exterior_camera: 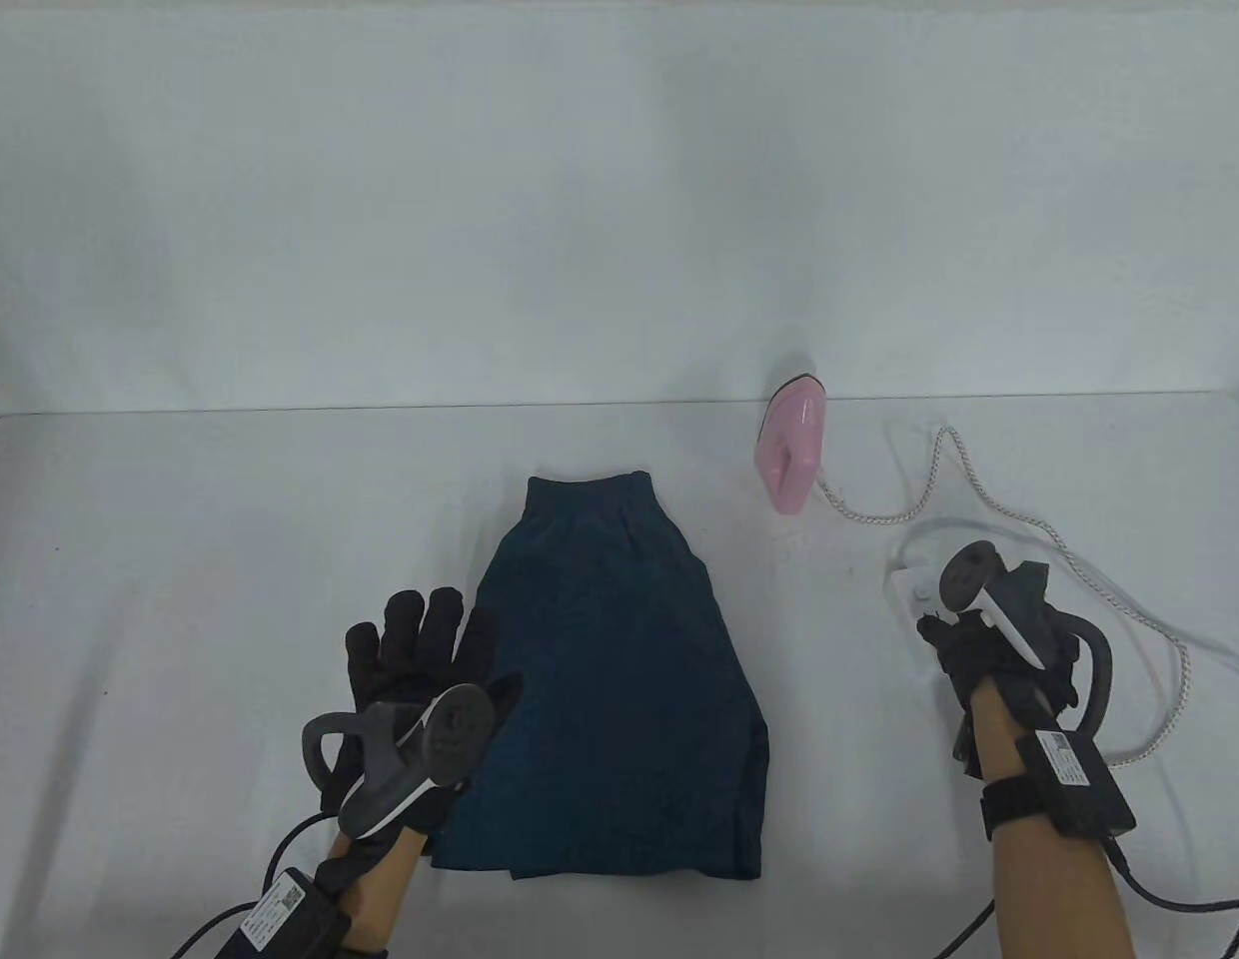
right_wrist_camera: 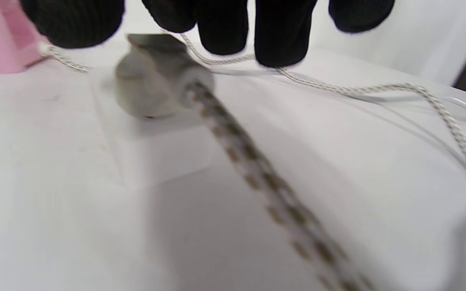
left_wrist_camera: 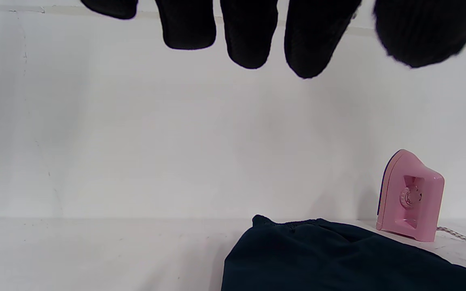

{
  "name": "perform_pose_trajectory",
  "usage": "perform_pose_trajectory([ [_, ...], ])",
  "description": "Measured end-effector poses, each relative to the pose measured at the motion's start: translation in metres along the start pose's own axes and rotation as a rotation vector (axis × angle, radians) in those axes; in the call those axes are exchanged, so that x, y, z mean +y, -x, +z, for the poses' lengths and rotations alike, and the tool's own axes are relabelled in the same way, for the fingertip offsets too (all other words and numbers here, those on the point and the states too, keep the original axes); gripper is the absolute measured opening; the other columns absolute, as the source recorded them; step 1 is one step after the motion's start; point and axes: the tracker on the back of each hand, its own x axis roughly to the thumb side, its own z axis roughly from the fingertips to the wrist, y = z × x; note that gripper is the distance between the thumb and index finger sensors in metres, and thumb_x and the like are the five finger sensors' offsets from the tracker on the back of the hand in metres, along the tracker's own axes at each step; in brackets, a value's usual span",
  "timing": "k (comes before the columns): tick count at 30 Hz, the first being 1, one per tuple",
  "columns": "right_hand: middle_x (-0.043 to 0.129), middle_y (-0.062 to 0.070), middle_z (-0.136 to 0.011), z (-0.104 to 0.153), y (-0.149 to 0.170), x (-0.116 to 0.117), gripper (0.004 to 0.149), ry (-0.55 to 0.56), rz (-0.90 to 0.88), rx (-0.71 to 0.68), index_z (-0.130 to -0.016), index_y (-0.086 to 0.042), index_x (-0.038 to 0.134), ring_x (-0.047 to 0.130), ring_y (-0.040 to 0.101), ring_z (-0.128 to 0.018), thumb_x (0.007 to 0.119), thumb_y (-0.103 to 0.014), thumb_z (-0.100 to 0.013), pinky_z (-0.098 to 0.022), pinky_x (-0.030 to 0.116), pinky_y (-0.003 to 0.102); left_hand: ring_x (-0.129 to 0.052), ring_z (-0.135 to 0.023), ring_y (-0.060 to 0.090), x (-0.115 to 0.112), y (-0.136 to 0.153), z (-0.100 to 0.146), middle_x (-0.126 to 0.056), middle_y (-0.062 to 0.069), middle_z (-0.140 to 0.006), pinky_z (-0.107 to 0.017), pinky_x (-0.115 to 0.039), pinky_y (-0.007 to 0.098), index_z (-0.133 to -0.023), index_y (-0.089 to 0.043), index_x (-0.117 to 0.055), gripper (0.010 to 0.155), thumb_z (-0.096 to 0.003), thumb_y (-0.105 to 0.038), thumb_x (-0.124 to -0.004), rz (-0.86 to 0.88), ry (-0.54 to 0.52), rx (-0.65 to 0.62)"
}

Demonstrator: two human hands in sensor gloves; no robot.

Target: Iron shorts with electric iron on table

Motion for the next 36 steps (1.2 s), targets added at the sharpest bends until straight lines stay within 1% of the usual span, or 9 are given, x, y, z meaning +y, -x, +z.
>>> perform_pose_trajectory([
  [3, 0.051, -0.014, -0.118, 0.000, -0.012, 0.002, 0.073, 0.026, 0.022, -0.051, -0.109, -0.043, 0.044, 0.061, 0.032, -0.110, 0.073, -0.062, -0.044, -0.074, 0.056, 0.062, -0.050, -0.111, 0.039, 0.000, -0.001, 0.000, -0.054, -0.001, -0.119, -0.076, -0.042, 0.067, -0.106, -0.039, -0.061, 0.067, -0.0454, -0.065, -0.072, -0.006, 0.002, -0.005],
  [6, 0.051, -0.014, -0.117, -0.002, -0.023, 0.009, 0.073, 0.055, 0.041, -0.067, -0.109, -0.042, 0.043, 0.060, 0.031, -0.111, 0.075, -0.059, -0.045, -0.074, 0.056, 0.062, -0.050, -0.111, 0.039, 0.000, -0.001, 0.000, -0.054, -0.001, -0.119, -0.076, -0.042, 0.067, -0.106, -0.039, -0.061, 0.067, -0.0454, -0.065, -0.072, -0.006, 0.001, -0.008],
  [11, 0.050, -0.018, -0.116, -0.006, -0.034, 0.022, 0.071, 0.012, 0.090, -0.100, -0.107, -0.045, 0.042, 0.054, 0.028, -0.113, 0.076, -0.054, -0.046, -0.075, 0.053, 0.062, -0.051, -0.111, 0.040, -0.003, -0.002, 0.000, -0.054, -0.001, -0.119, -0.076, -0.042, 0.067, -0.106, -0.038, -0.061, 0.067, -0.0455, -0.065, -0.072, -0.015, 0.009, -0.009],
  [13, 0.052, -0.018, -0.115, -0.008, -0.036, 0.026, 0.069, -0.004, 0.110, -0.105, -0.107, -0.045, 0.044, 0.054, 0.027, -0.113, 0.077, -0.053, -0.046, -0.075, 0.053, 0.062, -0.051, -0.111, 0.039, -0.003, -0.002, 0.000, -0.054, -0.001, -0.119, -0.076, -0.042, 0.067, -0.106, -0.038, -0.061, 0.067, -0.0454, -0.065, -0.072, -0.018, 0.011, -0.010],
  [15, 0.050, -0.016, -0.116, -0.009, -0.039, 0.029, 0.070, -0.040, 0.117, -0.124, -0.107, -0.043, 0.044, 0.054, 0.026, -0.113, 0.077, -0.053, -0.046, -0.075, 0.054, 0.062, -0.050, -0.111, 0.040, -0.003, -0.003, 0.000, -0.054, 0.000, -0.119, -0.076, -0.042, 0.067, -0.106, -0.038, -0.061, 0.067, -0.0454, -0.065, -0.072, -0.019, 0.010, -0.012],
  [17, 0.053, -0.016, -0.115, -0.008, -0.041, 0.029, 0.069, -0.015, 0.138, -0.117, -0.106, -0.043, 0.045, 0.057, 0.024, -0.112, 0.077, -0.052, -0.046, -0.075, 0.055, 0.062, -0.050, -0.111, 0.040, -0.003, -0.003, 0.000, -0.054, 0.000, -0.119, -0.076, -0.042, 0.067, -0.106, -0.039, -0.061, 0.067, -0.0454, -0.065, -0.072, -0.019, 0.010, -0.014],
  [23, 0.052, -0.013, -0.115, -0.010, -0.047, 0.028, 0.073, -0.041, 0.194, -0.119, -0.107, -0.041, 0.043, 0.059, 0.023, -0.112, 0.077, -0.055, -0.045, -0.075, 0.056, 0.061, -0.051, -0.111, 0.040, -0.004, -0.005, 0.000, -0.054, -0.001, -0.119, -0.076, -0.042, 0.067, -0.106, -0.039, -0.061, 0.067, -0.0453, -0.065, -0.072, -0.027, 0.018, -0.022],
  [30, 0.059, -0.014, -0.111, -0.017, -0.043, 0.023, 0.071, -0.048, 0.121, -0.114, -0.105, -0.041, 0.049, 0.066, 0.020, -0.109, 0.081, -0.054, -0.044, -0.075, 0.058, 0.059, -0.051, -0.111, 0.039, -0.007, -0.009, 0.000, -0.055, -0.001, -0.119, -0.076, -0.042, 0.067, -0.106, -0.039, -0.061, 0.067, -0.0453, -0.065, -0.072, -0.041, 0.033, -0.048],
  [36, 0.061, -0.013, -0.110, -0.021, -0.043, 0.018, 0.071, -0.078, 0.126, -0.124, -0.105, -0.040, 0.050, 0.067, 0.021, -0.108, 0.082, -0.055, -0.043, -0.076, 0.057, 0.060, -0.051, -0.111, 0.039, -0.011, -0.014, -0.001, -0.054, -0.001, -0.119, -0.076, -0.042, 0.067, -0.106, -0.039, -0.061, 0.067, -0.0453, -0.065, -0.072, -0.054, 0.047, -0.066],
])
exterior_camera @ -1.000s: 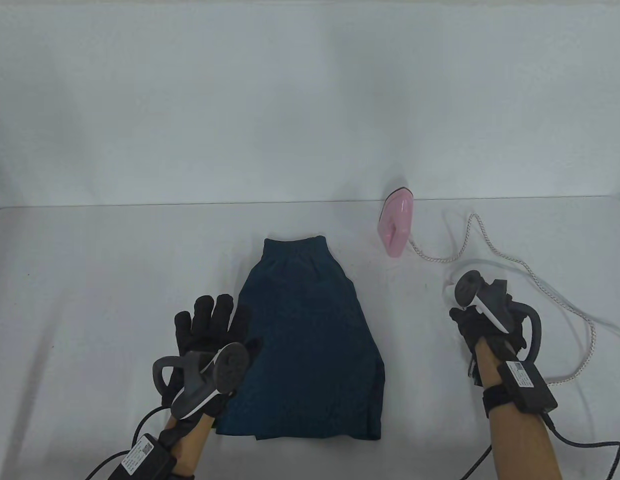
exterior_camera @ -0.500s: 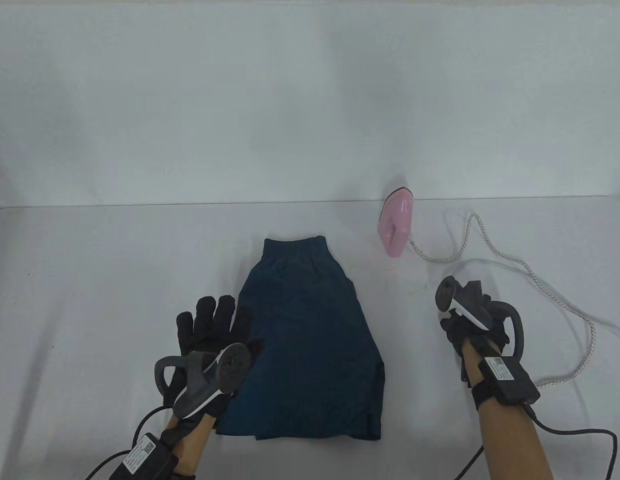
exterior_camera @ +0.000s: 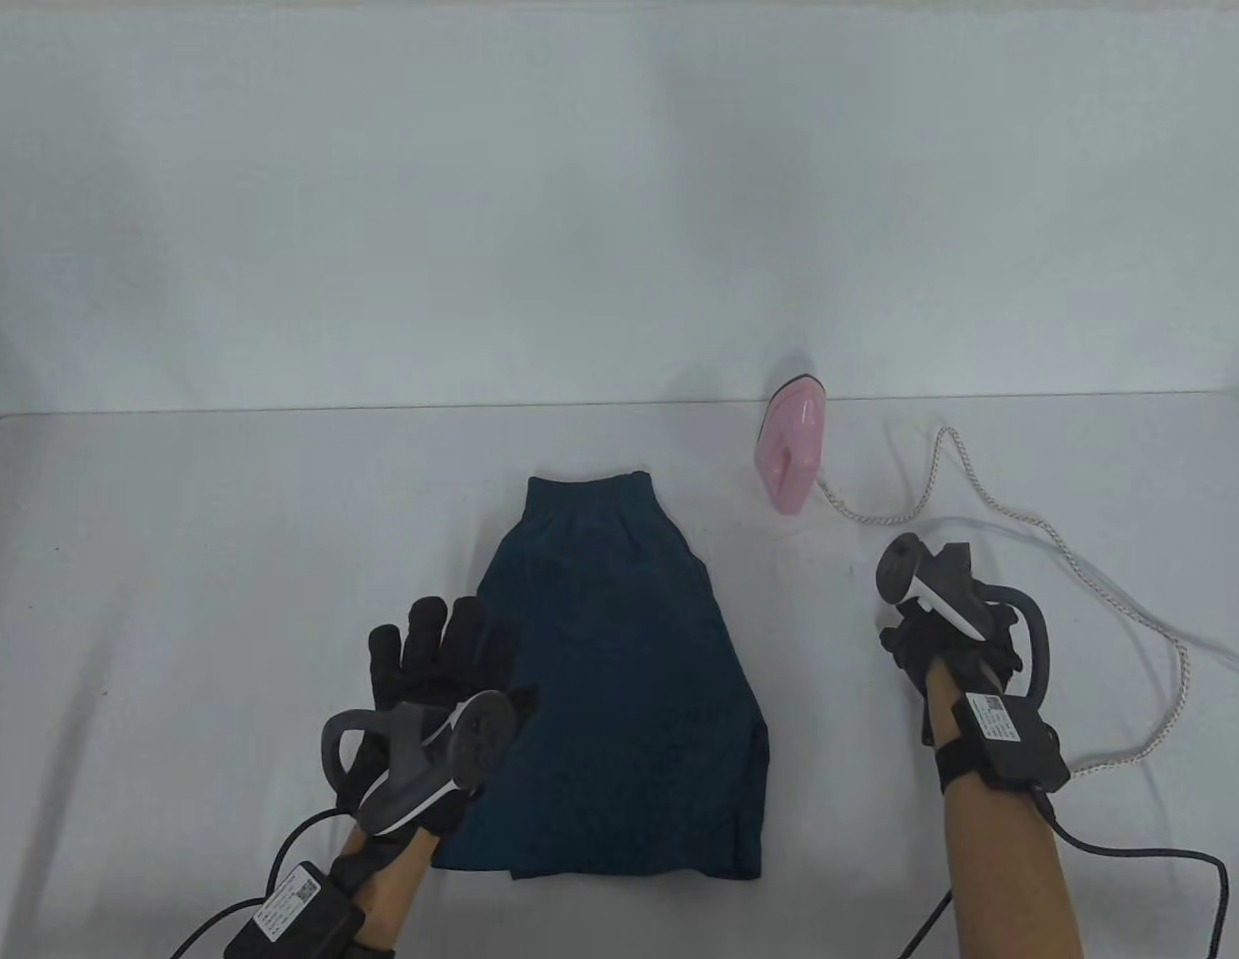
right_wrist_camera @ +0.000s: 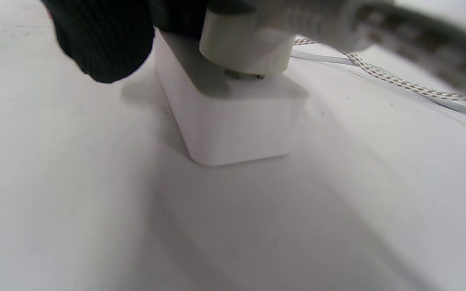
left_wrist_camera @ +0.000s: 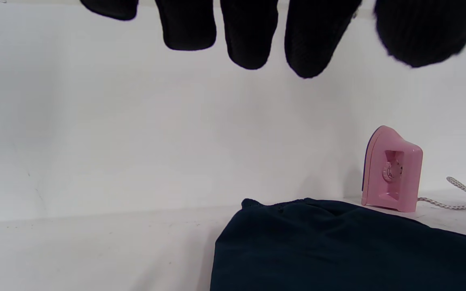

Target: Iron shorts with electric iron on table

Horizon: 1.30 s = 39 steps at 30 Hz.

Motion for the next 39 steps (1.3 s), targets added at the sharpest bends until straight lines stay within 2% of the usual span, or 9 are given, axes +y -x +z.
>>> perform_pose_trajectory([
  [8, 0.062, -0.012, -0.109, 0.000, -0.002, 0.000, 0.072, 0.014, 0.011, -0.004, -0.105, -0.039, 0.050, 0.069, 0.021, -0.107, 0.082, -0.055, -0.043, -0.075, 0.058, 0.059, -0.051, -0.111, 0.039, -0.005, -0.005, -0.002, -0.054, -0.001, -0.119, -0.076, -0.042, 0.067, -0.106, -0.039, -0.061, 0.067, -0.0453, -0.065, -0.072, -0.015, 0.015, -0.022],
  [17, 0.057, -0.011, -0.111, -0.001, 0.001, 0.000, 0.074, -0.035, -0.007, -0.016, -0.107, -0.039, 0.046, 0.064, 0.022, -0.109, 0.081, -0.057, -0.043, -0.076, 0.056, 0.060, -0.051, -0.111, 0.039, -0.006, -0.008, -0.002, -0.054, -0.001, -0.119, -0.076, -0.042, 0.067, -0.106, -0.039, -0.061, 0.067, -0.0452, -0.065, -0.072, -0.023, 0.011, -0.038],
  [23, 0.055, -0.011, -0.113, -0.002, 0.006, -0.003, 0.073, -0.071, -0.071, -0.030, -0.107, -0.039, 0.045, 0.061, 0.024, -0.110, 0.078, -0.057, -0.044, -0.076, 0.055, 0.060, -0.051, -0.111, 0.039, -0.005, -0.007, -0.001, -0.054, -0.001, -0.119, -0.076, -0.042, 0.067, -0.106, -0.039, -0.061, 0.067, -0.0453, -0.065, -0.072, -0.019, -0.004, -0.039],
  [26, 0.058, -0.009, -0.114, 0.003, 0.010, -0.009, 0.073, -0.027, -0.136, -0.042, -0.108, -0.038, 0.045, 0.060, 0.029, -0.109, 0.076, -0.057, -0.045, -0.075, 0.054, 0.062, -0.051, -0.111, 0.039, -0.003, -0.007, -0.001, -0.055, -0.001, -0.119, -0.076, -0.042, 0.067, -0.106, -0.039, -0.061, 0.067, -0.0454, -0.065, -0.072, -0.013, -0.012, -0.037],
  [28, 0.045, -0.005, -0.117, 0.011, 0.009, -0.016, 0.076, 0.004, -0.156, -0.066, -0.109, -0.037, 0.039, 0.054, 0.031, -0.110, 0.073, -0.059, -0.046, -0.076, 0.052, 0.060, -0.051, -0.111, 0.039, -0.003, -0.006, -0.001, -0.055, -0.001, -0.119, -0.076, -0.042, 0.067, -0.106, -0.039, -0.062, 0.067, -0.0453, -0.065, -0.072, -0.011, -0.015, -0.036],
  [32, 0.041, -0.001, -0.119, 0.038, -0.005, -0.035, 0.078, 0.129, -0.166, -0.126, -0.110, -0.036, 0.039, 0.051, 0.034, -0.111, 0.072, -0.063, -0.045, -0.076, 0.051, 0.061, -0.051, -0.111, 0.039, -0.003, -0.006, -0.001, -0.054, -0.001, -0.119, -0.076, -0.042, 0.067, -0.106, -0.039, -0.061, 0.067, -0.0453, -0.065, -0.072, -0.011, -0.022, -0.035],
  [39, 0.042, 0.000, -0.119, 0.092, -0.039, -0.060, 0.080, 0.223, -0.176, -0.283, -0.111, -0.035, 0.039, 0.053, 0.037, -0.111, 0.071, -0.065, -0.044, -0.075, 0.051, 0.063, -0.051, -0.111, 0.039, -0.002, -0.009, 0.000, -0.054, -0.001, -0.119, -0.076, -0.043, 0.067, -0.106, -0.039, -0.061, 0.067, -0.0453, -0.065, -0.072, -0.007, -0.032, -0.037],
])
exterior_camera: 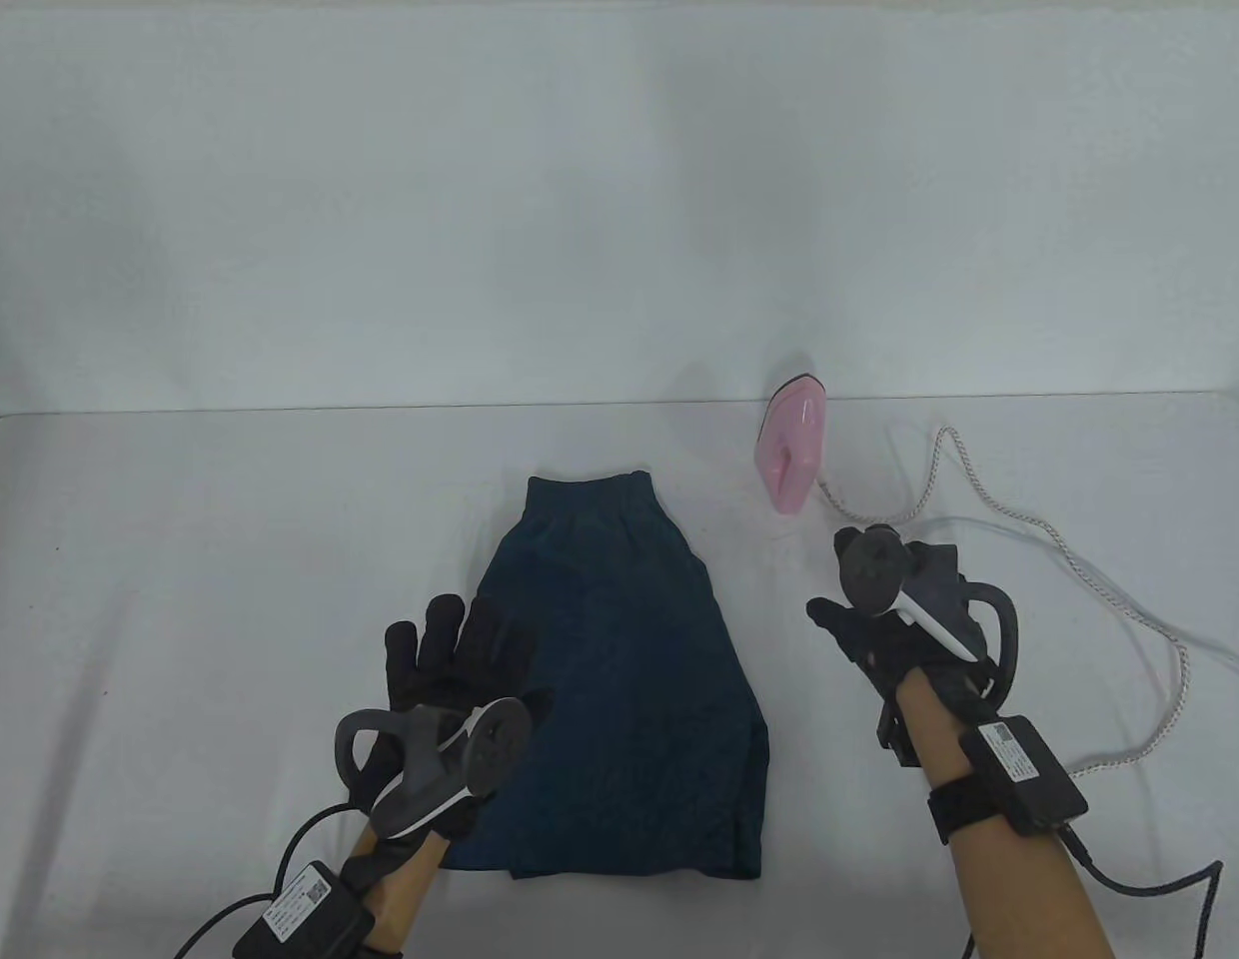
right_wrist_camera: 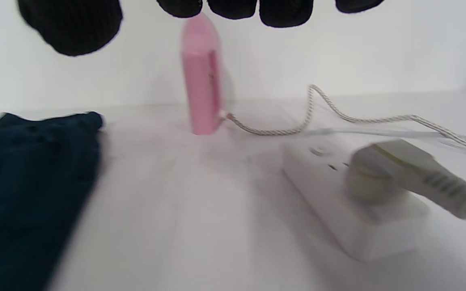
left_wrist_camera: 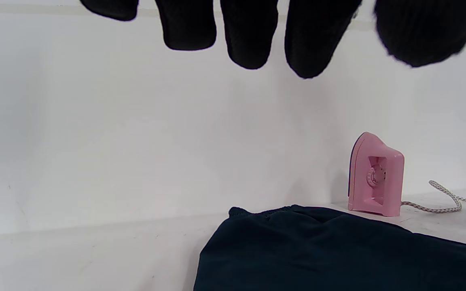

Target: Iron shorts with electric iron on table

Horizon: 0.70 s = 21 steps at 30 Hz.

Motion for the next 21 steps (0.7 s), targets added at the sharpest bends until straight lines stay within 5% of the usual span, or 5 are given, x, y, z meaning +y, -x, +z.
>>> perform_pose_trajectory([
  [15, 0.042, 0.001, -0.120, 0.067, -0.064, 0.010, 0.081, 0.071, -0.126, -0.248, -0.112, -0.035, 0.039, 0.051, 0.039, -0.111, 0.070, -0.068, -0.044, -0.075, 0.049, 0.064, -0.052, -0.111, 0.039, -0.010, -0.001, -0.001, -0.055, -0.001, -0.118, -0.076, -0.043, 0.067, -0.106, -0.039, -0.062, 0.067, -0.0452, -0.065, -0.072, 0.011, 0.054, 0.004],
  [21, 0.046, 0.001, -0.119, 0.081, -0.073, 0.027, 0.080, 0.187, -0.064, -0.285, -0.111, -0.035, 0.044, 0.053, 0.040, -0.110, 0.071, -0.067, -0.043, -0.074, 0.049, 0.065, -0.054, -0.110, 0.039, -0.028, 0.000, -0.007, -0.056, 0.000, -0.118, -0.076, -0.045, 0.066, -0.106, -0.038, -0.062, 0.067, -0.0454, -0.065, -0.072, 0.068, 0.153, -0.004],
])
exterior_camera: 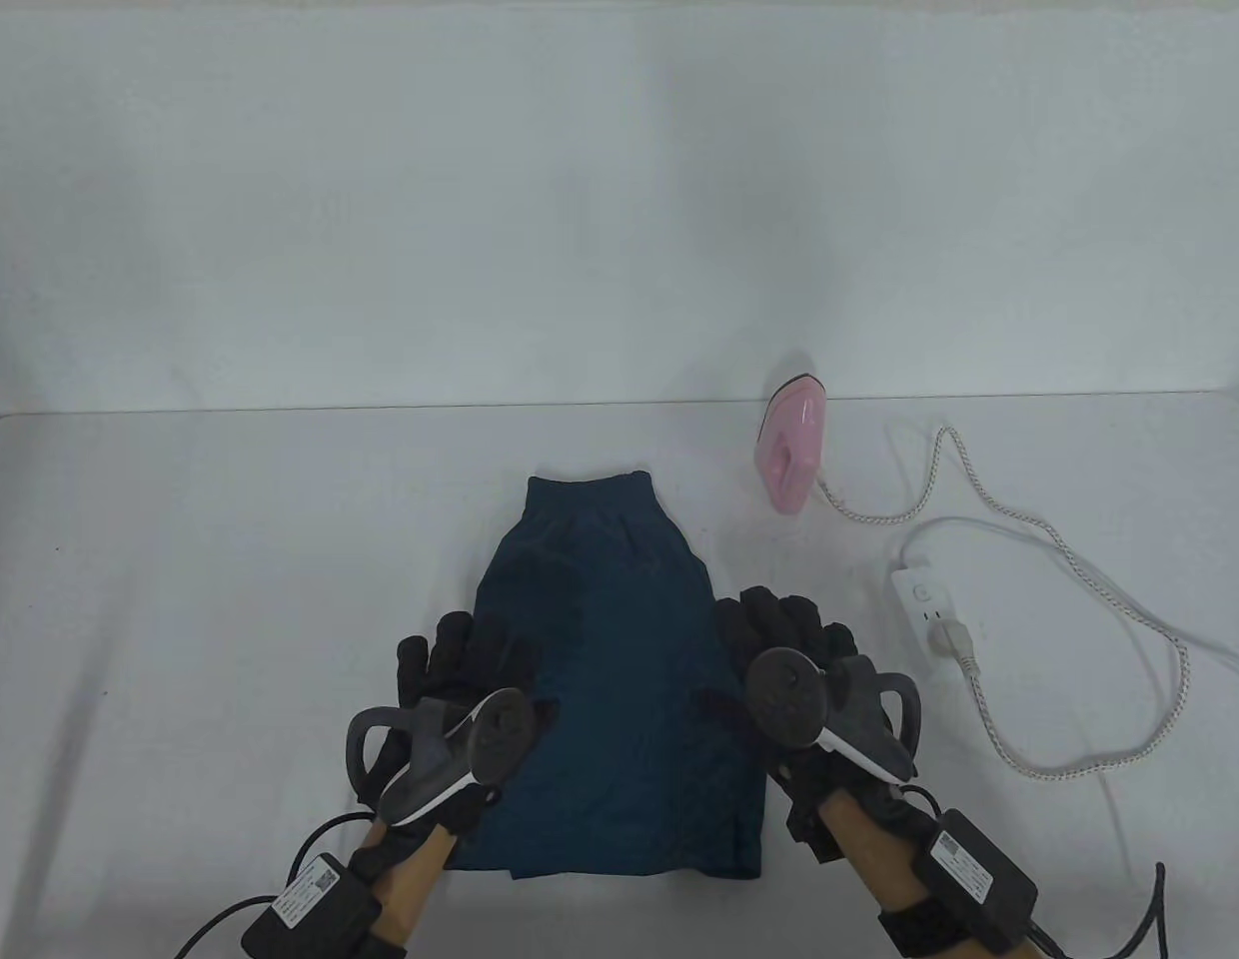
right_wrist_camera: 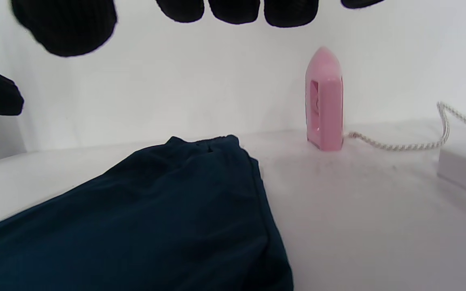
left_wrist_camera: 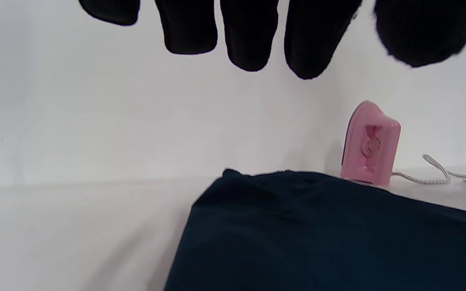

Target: Iron shorts with electric iron on table

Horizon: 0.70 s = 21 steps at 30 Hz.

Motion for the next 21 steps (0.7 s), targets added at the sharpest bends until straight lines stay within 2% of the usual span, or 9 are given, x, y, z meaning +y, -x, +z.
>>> perform_pose_trajectory([
  [4, 0.047, 0.000, -0.119, 0.005, -0.007, 0.005, 0.079, 0.018, 0.089, -0.023, -0.110, -0.035, 0.045, 0.053, 0.039, -0.110, 0.072, -0.067, -0.043, -0.075, 0.049, 0.065, -0.059, -0.109, 0.037, -0.013, 0.006, -0.012, -0.060, -0.001, -0.117, -0.076, -0.049, 0.065, -0.105, -0.038, -0.063, 0.066, -0.0455, -0.065, -0.072, 0.024, 0.073, 0.010],
  [8, 0.048, 0.000, -0.118, 0.005, -0.008, 0.007, 0.078, 0.024, 0.117, -0.025, -0.110, -0.036, 0.046, 0.053, 0.039, -0.110, 0.072, -0.066, -0.043, -0.075, 0.048, 0.066, -0.066, -0.106, 0.036, -0.020, 0.015, -0.036, -0.063, 0.000, -0.115, -0.075, -0.053, 0.064, -0.105, -0.037, -0.064, 0.066, -0.0453, -0.064, -0.072, 0.061, 0.130, 0.065],
  [14, 0.050, 0.000, -0.118, 0.004, -0.005, 0.003, 0.077, 0.059, 0.141, 0.001, -0.110, -0.036, 0.047, 0.053, 0.039, -0.110, 0.072, -0.066, -0.043, -0.075, 0.049, 0.066, -0.069, -0.105, 0.034, -0.019, 0.023, -0.089, -0.065, 0.000, -0.114, -0.075, -0.056, 0.063, -0.105, -0.036, -0.064, 0.066, -0.0455, -0.063, -0.072, 0.139, 0.171, 0.165],
  [21, 0.051, -0.001, -0.118, 0.002, 0.002, 0.001, 0.077, 0.069, 0.151, 0.039, -0.110, -0.036, 0.047, 0.053, 0.040, -0.111, 0.072, -0.066, -0.043, -0.074, 0.049, 0.066, -0.070, -0.104, 0.034, -0.013, 0.023, -0.166, -0.064, -0.001, -0.115, -0.075, -0.057, 0.062, -0.106, -0.037, -0.061, 0.067, -0.0454, -0.064, -0.073, 0.124, 0.176, 0.301],
])
